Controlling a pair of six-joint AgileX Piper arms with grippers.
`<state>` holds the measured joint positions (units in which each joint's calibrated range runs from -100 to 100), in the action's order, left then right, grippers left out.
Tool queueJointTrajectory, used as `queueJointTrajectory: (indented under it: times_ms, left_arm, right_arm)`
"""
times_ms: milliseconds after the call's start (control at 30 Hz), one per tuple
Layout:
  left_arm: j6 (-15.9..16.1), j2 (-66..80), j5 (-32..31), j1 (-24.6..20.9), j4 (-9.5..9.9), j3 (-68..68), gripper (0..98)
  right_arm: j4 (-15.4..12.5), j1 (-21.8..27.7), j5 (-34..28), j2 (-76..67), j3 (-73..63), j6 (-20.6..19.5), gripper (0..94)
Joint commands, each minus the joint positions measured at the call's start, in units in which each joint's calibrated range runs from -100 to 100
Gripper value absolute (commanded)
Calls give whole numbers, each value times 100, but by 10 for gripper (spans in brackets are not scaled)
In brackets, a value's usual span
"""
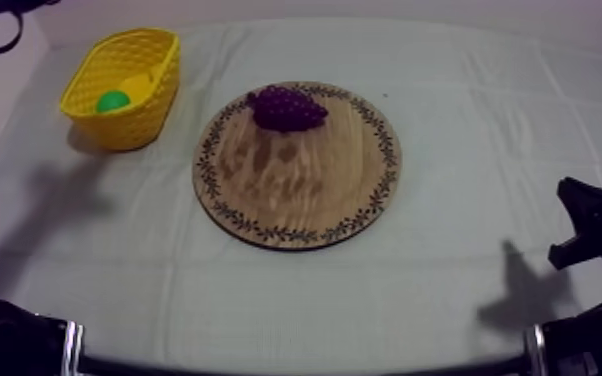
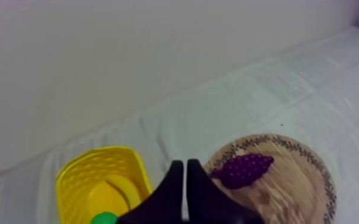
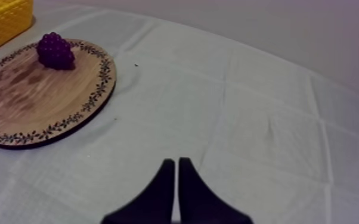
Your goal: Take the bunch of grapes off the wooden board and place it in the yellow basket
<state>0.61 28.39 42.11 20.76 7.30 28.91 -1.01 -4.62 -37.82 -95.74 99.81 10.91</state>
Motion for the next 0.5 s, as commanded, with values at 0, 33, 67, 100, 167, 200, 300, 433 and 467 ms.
queueJointTrajectory:
  times_ms: [0,33,67,100,167,200,300,433,467]
  left_arm:
    - [130,-522,162,118,-42,-317,0]
    - [193,-673,211,160,-60,-416,0]
    - [257,-820,246,200,-74,-502,0]
    - [326,-967,270,237,-91,-583,0]
    - [472,-1249,298,301,-135,-727,0]
    - [527,-1389,307,333,-148,-794,0]
    - [661,-1801,325,421,-177,-985,0]
    - [771,-2342,332,532,-180,-1192,0]
    - [786,-2472,333,556,-177,-1233,0]
  right_arm:
    - [1,3,0,-1,-3,2,4]
    - [1,3,0,-1,-3,2,4]
    - [1,3,0,-1,-3,1,4]
    - [1,3,0,-1,-3,1,4]
    - [1,3,0,-1,-3,1,4]
    - [1,3,0,-1,-3,1,4]
    - [1,3,0,-1,-3,1,4]
    - [1,3,0,-1,-3,1,4]
    - [1,3,0,-1,-3,1,4]
